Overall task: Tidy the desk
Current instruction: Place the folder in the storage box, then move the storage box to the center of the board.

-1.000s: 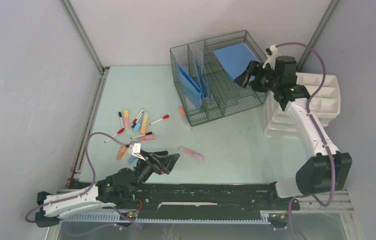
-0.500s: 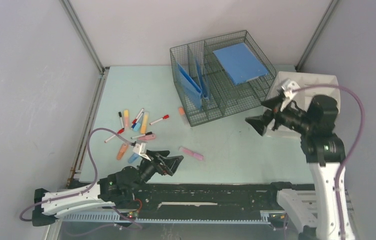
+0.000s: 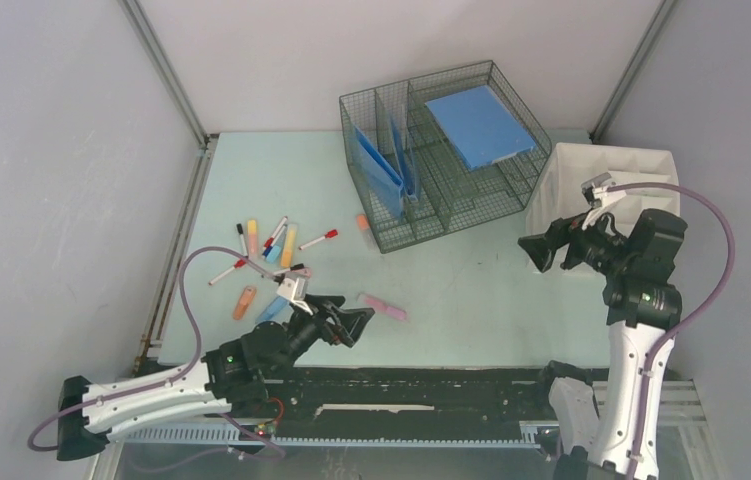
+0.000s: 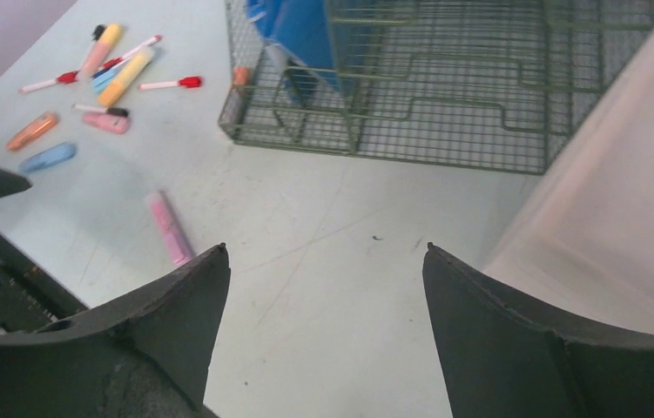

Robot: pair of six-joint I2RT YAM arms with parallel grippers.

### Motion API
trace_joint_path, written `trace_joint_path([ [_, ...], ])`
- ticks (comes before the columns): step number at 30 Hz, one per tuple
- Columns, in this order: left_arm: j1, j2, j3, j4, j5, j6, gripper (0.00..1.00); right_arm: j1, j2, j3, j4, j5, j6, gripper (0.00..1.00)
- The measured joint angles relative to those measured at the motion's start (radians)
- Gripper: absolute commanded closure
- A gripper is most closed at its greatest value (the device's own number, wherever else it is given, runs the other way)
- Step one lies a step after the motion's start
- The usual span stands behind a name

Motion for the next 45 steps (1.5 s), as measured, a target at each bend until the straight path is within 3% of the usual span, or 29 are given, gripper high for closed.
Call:
trace_joint_path([
  [9, 0.028, 0.14, 0.103, -0.09, -0.068, 0.08, 0.0, -0.011, 0.086, 0.053, 0.029, 0.146, 0.011, 0.14],
  [22, 0.089, 0.427, 0.123, -0.011, -0.116, 0.15, 0.0, 0.036, 0.322, 0.222, 0.049, 0.353, -0.024, 0.21],
  [34, 0.09, 0.444, 0.108, 0.042, -0.117, 0.149, 0.0, 0.123, 0.46, 0.304, 0.049, 0.504, -0.04, 0.27],
  [45, 0.09, 0.483, 0.106, 0.042, -0.117, 0.149, 0.0, 0.131, 0.529, 0.304, 0.049, 0.543, -0.043, 0.35],
])
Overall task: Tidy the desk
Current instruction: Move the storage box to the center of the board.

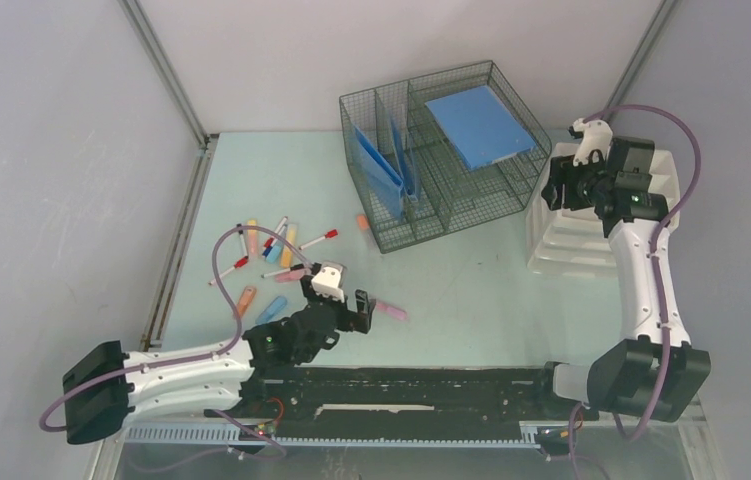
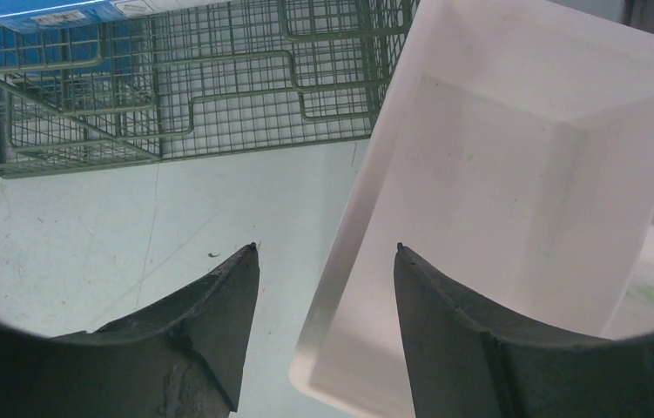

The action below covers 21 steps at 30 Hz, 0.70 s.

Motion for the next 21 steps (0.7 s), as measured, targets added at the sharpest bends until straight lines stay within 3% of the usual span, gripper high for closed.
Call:
trace_joint_path([
  [13, 0.0, 0.067, 0.003, -0.004, -0.009, 0.0, 0.0, 0.016, 0.023, 0.0, 0.006, 0.011, -0.005, 0.42],
  [21, 0.0, 0.083, 0.01, -0.013, -0.016, 0.0, 0.01, 0.015, 0.02, 0.0, 0.001, 0.005, -0.01, 0.31],
])
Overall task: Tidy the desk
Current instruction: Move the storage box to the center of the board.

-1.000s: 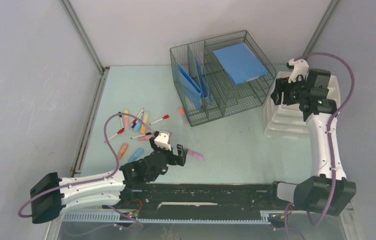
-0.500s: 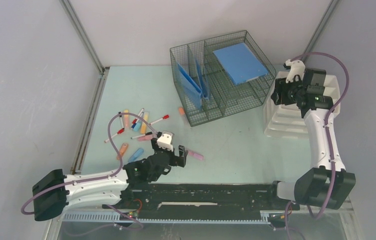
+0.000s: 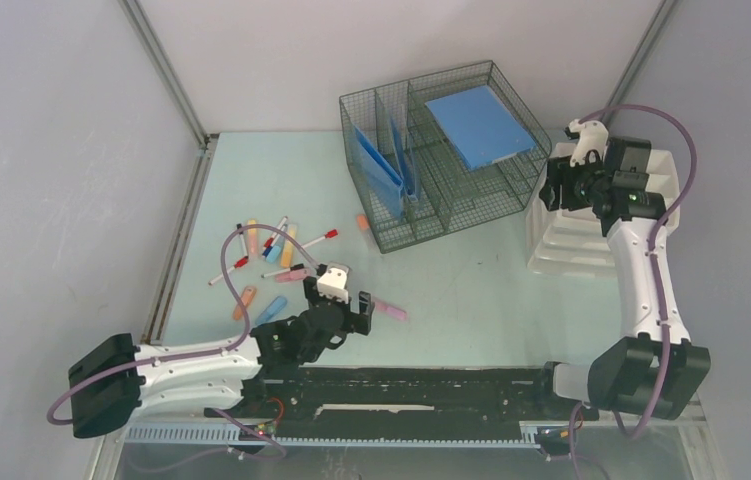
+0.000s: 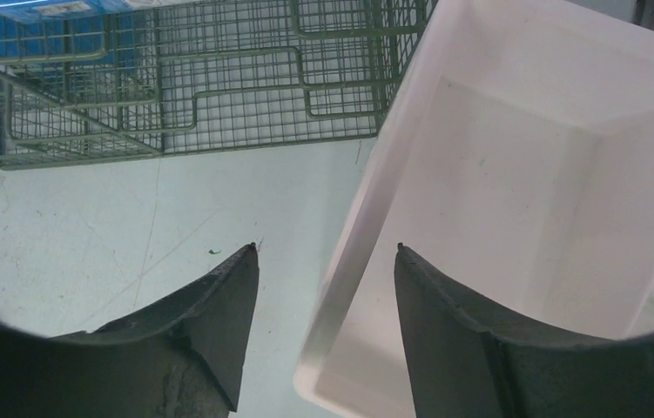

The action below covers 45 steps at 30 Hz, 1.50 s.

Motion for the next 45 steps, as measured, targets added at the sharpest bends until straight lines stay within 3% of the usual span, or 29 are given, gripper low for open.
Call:
trace_joint_path([
  [4, 0.0, -0.022, 0.0, -0.018, 0.002, -0.001, 0.01, -0.008, -0.046, 0.0, -0.012, -0.02, -0.013, 0.26],
  [13, 0.001, -0.172, -0.026, 0.011, 0.087, -0.067, 0.01, -0.095, -0.292, -0.047, -0.048, -0.134, -0.039, 0.26],
  [22, 0.001, -0.229, -0.074, 0.043, 0.146, -0.114, 0.0, -0.389, -0.443, -0.186, -0.109, -0.45, -0.03, 0.26],
  [31, 0.001, -0.227, -0.08, 0.074, 0.175, -0.137, 0.0, -0.684, -0.475, -0.356, -0.097, -0.721, 0.019, 0.25],
  [36, 0.001, -0.229, -0.08, 0.076, 0.18, -0.144, 0.0, -0.814, -0.48, -0.473, -0.022, -0.833, 0.062, 0.26],
  [40, 0.001, -0.232, -0.08, 0.078, 0.185, -0.159, 0.0, -0.952, -0.46, -0.604, 0.173, -0.933, 0.196, 0.26],
  [45, 0.001, -0.23, -0.08, 0.087, 0.192, -0.174, 0.0, -0.994, -0.381, -0.729, 0.352, -0.968, 0.31, 0.26],
])
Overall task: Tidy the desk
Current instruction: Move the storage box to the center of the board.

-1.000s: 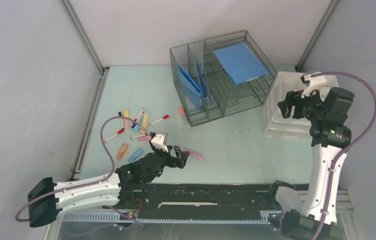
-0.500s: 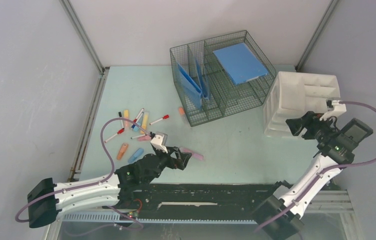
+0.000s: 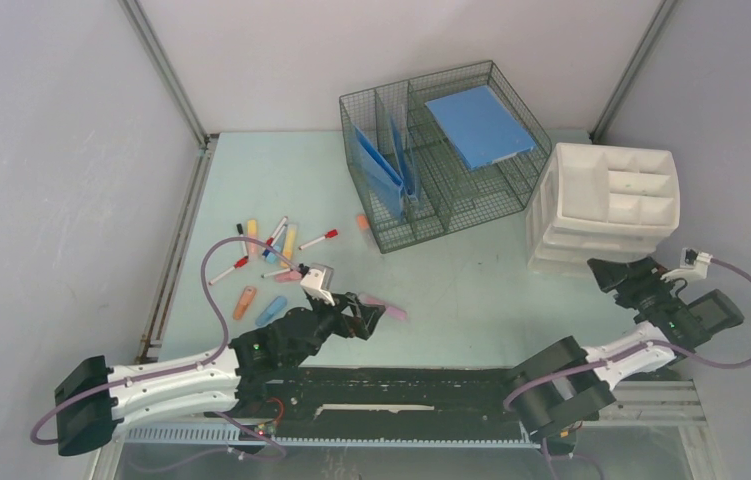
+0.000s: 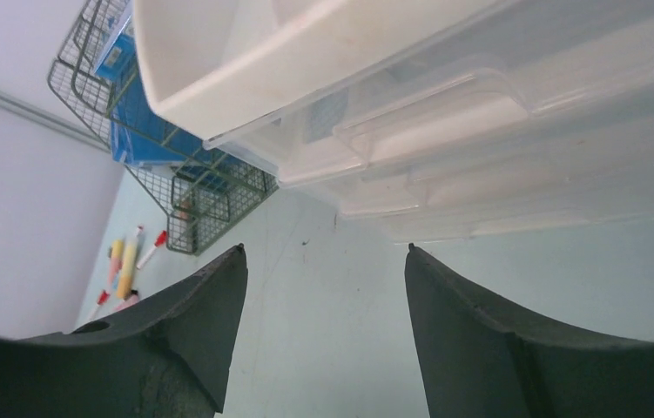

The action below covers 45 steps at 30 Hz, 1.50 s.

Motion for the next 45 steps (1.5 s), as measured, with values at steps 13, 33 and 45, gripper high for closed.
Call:
trace_joint_path([
  [13, 0.0, 0.034, 0.0, 0.014, 0.013, -0.019, 0.0, 0.033, 0.107, -0.28, 0.909, 0.027, 0.652, 0.16],
  [33, 0.0, 0.031, 0.0, 0.023, 0.017, -0.023, 0.0, 0.124, 0.179, -0.179, 0.951, 0.173, 0.942, 0.12],
  [45, 0.0, 0.049, 0.0, 0.039, 0.02, -0.023, 0.0, 0.188, 0.222, -0.171, 0.868, 0.248, 0.964, 0.14],
])
